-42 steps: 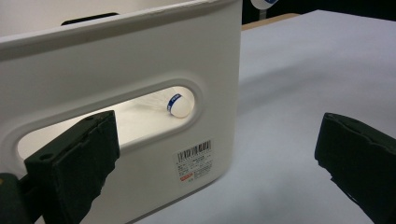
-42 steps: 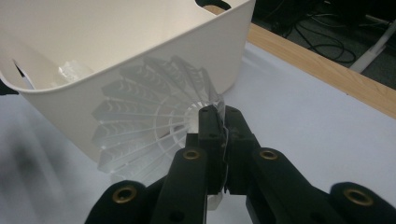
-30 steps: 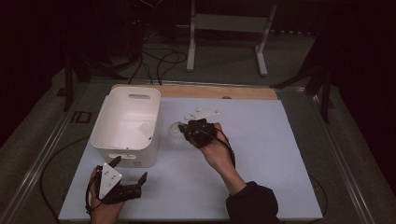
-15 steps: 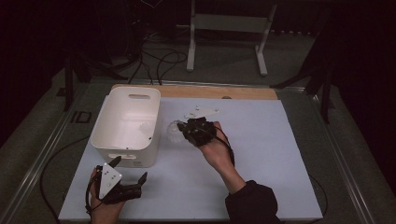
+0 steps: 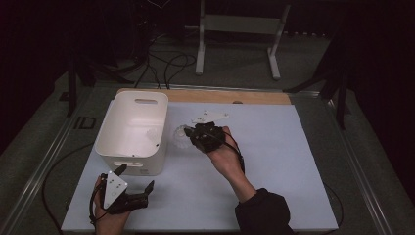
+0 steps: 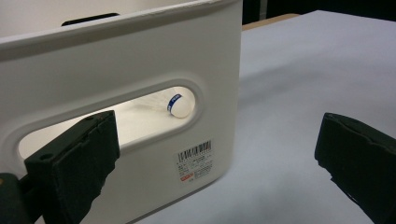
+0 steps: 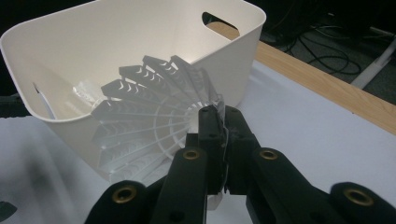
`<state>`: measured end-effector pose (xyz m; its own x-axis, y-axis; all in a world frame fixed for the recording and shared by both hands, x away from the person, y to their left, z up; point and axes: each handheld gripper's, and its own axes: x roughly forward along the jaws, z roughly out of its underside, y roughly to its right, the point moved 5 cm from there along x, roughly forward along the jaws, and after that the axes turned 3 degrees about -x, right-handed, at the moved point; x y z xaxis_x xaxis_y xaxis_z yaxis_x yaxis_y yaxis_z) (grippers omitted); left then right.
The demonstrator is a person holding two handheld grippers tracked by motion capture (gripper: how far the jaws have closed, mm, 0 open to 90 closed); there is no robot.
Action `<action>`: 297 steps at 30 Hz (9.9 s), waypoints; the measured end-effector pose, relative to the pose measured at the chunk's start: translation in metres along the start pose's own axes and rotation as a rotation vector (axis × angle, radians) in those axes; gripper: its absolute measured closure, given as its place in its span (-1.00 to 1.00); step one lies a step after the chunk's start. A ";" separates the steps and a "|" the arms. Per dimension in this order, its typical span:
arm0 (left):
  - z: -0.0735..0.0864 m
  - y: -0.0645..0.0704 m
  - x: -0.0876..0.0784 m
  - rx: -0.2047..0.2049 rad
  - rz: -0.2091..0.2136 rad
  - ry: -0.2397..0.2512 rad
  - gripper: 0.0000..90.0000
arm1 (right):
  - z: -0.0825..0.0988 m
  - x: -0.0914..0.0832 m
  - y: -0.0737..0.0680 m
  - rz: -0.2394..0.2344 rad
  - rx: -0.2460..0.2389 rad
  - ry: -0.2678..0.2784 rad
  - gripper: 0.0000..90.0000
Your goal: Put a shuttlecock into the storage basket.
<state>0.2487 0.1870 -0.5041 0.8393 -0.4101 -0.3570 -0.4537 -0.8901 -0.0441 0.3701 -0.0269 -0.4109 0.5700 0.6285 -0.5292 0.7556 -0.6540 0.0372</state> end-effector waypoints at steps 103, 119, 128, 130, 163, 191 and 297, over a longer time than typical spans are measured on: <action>0.000 0.000 0.000 0.001 -0.001 0.003 -0.99 | -0.050 0.015 -0.028 -0.043 -0.038 0.067 0.95; 0.000 0.000 0.000 0.001 0.000 0.003 -0.99 | -0.053 0.021 -0.032 -0.069 -0.032 0.066 0.95; 0.000 0.000 0.000 0.001 0.001 0.002 -0.99 | -0.057 0.026 -0.037 -0.079 -0.038 0.068 0.95; 0.000 0.000 0.000 0.001 0.000 0.002 -0.99 | -0.057 0.028 -0.037 -0.081 -0.043 0.065 0.94; 0.000 -0.001 0.000 0.000 -0.001 0.003 -0.99 | -0.057 0.044 -0.039 -0.104 -0.010 0.068 0.93; 0.000 -0.001 0.000 -0.001 -0.001 0.004 -0.99 | -0.051 0.043 -0.031 -0.086 0.013 0.039 -0.71; -0.010 -0.018 -0.010 -0.077 -0.027 0.078 -0.99 | 0.175 -0.139 0.075 0.302 0.125 0.188 -0.77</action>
<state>0.2518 0.2047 -0.4905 0.8730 -0.3972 -0.2830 -0.4087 -0.9125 0.0200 0.2909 -0.2366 -0.4830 0.8190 0.4583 -0.3453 0.5061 -0.8605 0.0582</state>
